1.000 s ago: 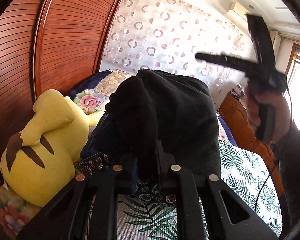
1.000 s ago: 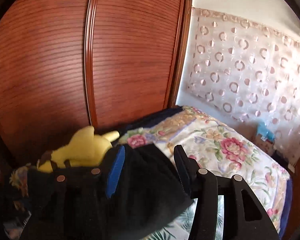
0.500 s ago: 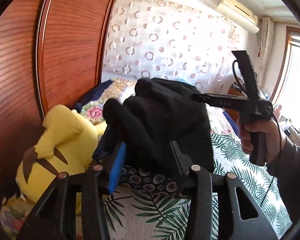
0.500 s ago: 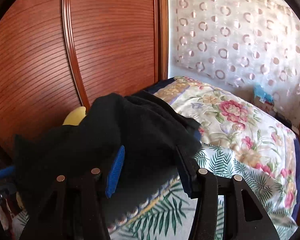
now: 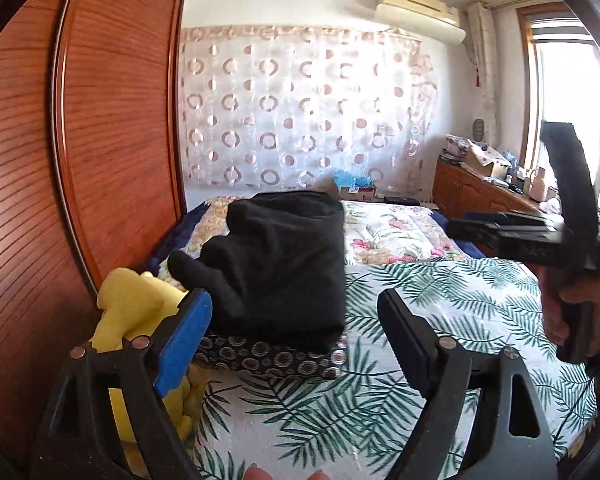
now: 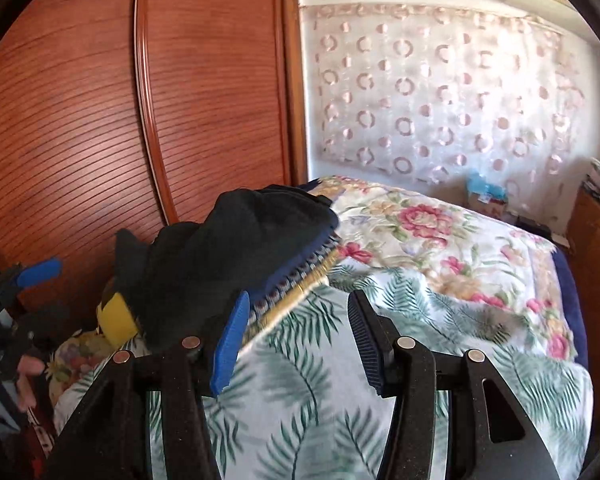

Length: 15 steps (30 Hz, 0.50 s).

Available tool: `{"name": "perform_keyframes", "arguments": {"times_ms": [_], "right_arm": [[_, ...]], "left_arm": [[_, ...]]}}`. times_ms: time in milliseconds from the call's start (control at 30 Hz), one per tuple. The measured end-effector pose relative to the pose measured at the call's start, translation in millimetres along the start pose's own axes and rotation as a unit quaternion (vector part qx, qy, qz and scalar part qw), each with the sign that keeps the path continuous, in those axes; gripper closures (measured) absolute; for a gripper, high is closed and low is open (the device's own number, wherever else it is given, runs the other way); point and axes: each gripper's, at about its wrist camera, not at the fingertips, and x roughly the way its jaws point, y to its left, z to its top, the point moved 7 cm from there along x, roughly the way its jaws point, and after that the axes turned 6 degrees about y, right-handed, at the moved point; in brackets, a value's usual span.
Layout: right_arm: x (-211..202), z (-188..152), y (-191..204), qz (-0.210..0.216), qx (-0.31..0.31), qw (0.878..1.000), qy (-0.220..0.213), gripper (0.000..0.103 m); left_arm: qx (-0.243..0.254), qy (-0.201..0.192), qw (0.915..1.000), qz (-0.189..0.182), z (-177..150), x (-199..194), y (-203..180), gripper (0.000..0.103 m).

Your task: Fold small clothes

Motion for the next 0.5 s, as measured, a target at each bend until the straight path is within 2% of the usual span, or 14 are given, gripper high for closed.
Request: {"name": "perform_keyframes", "arguments": {"times_ms": [233,500], "right_arm": [[-63,-47,12,-0.029,0.026,0.999,-0.016,0.023],[-120,-84,16,-0.088,0.058,0.994,-0.032,0.019]], "left_arm": [[0.009,0.006,0.9999,-0.011,-6,-10,-28,0.018],[0.031,0.020,0.9982,-0.048,-20,-15,-74,0.018]]}}
